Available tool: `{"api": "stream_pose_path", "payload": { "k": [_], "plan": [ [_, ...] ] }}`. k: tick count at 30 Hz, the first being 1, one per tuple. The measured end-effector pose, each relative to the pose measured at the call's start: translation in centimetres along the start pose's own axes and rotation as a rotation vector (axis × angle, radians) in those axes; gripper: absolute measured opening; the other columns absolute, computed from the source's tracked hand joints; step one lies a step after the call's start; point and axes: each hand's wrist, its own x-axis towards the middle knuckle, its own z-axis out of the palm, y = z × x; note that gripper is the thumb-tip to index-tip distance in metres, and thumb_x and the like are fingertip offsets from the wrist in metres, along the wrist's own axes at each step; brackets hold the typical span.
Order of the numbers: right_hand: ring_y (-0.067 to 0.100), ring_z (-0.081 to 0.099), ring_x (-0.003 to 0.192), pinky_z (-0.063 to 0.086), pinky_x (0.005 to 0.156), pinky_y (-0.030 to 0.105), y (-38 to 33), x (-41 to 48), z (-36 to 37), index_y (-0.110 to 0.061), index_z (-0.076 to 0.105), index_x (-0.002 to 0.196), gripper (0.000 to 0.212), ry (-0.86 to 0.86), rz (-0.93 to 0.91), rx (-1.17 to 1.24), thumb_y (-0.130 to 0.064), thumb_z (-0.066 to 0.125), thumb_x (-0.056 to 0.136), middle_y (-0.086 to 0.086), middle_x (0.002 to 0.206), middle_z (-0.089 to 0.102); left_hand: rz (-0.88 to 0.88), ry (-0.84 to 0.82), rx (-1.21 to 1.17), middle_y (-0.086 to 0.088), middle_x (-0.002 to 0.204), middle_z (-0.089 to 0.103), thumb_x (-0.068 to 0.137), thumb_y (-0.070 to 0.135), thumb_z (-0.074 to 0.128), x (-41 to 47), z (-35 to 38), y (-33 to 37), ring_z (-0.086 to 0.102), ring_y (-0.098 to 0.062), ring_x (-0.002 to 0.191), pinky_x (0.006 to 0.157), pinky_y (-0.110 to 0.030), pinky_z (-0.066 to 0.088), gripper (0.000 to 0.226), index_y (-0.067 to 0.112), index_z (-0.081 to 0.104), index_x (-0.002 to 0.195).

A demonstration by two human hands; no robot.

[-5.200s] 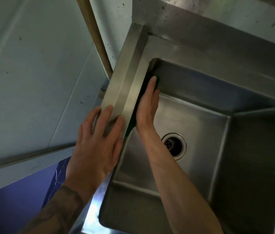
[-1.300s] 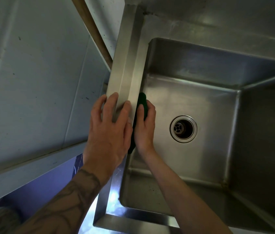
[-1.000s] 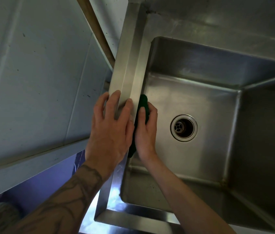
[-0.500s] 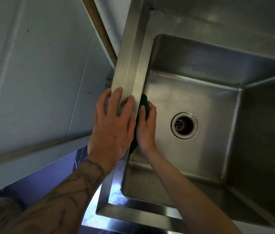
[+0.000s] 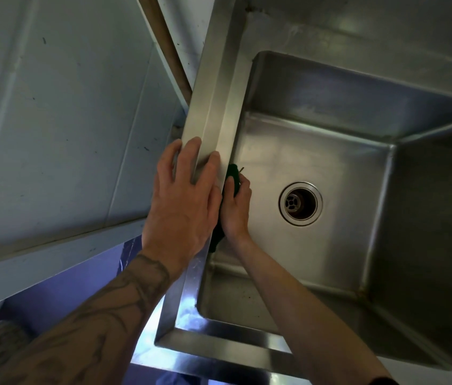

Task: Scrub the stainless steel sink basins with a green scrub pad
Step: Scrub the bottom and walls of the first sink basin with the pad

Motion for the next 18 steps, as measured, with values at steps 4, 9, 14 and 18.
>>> {"api": "stream_pose_path", "payload": {
  "k": [4,9,14,18],
  "plan": [
    [-0.001,0.056,0.116,0.046,0.110,0.040,0.2,-1.8,-0.2,-0.030,0.048,0.142,0.036,0.001,-0.055,0.067,-0.045,0.041,0.110,-0.008,0.132,0.055,0.005,0.003,0.018,-0.024,0.158,0.034,0.113,0.037,0.035,-0.2,0.2,-0.2,0.037,-0.046,0.147,0.117,-0.057,0.045,0.047,0.010,0.045,0.150],
    [0.009,0.055,0.129,0.046,0.111,0.040,0.9,-2.9,-0.9,-0.027,0.047,0.143,0.044,-0.027,-0.174,0.109,-0.052,0.043,0.107,-0.006,0.138,0.056,0.013,0.047,-0.010,-0.024,0.155,0.033,0.112,0.035,0.035,0.0,0.2,0.0,0.032,-0.043,0.143,0.113,-0.060,0.048,0.046,0.007,0.049,0.147],
    [0.025,0.053,0.127,0.043,0.113,0.051,1.4,0.8,-0.7,-0.014,0.041,0.148,0.042,-0.131,0.085,-0.029,-0.036,0.036,0.113,0.010,0.138,0.049,0.009,0.029,-0.033,-0.024,0.154,0.036,0.110,0.035,0.037,0.1,-0.1,0.2,0.035,-0.044,0.142,0.112,-0.061,0.049,0.046,0.008,0.050,0.145],
    [0.012,0.055,0.127,0.046,0.111,0.043,0.8,-1.4,-1.0,-0.034,0.044,0.140,0.038,-0.094,-0.040,0.076,-0.052,0.039,0.107,-0.006,0.137,0.054,0.018,0.025,-0.004,-0.026,0.153,0.037,0.112,0.033,0.036,0.2,-0.1,0.0,0.037,-0.045,0.141,0.114,-0.060,0.046,0.046,0.005,0.051,0.145]
  ]
}}
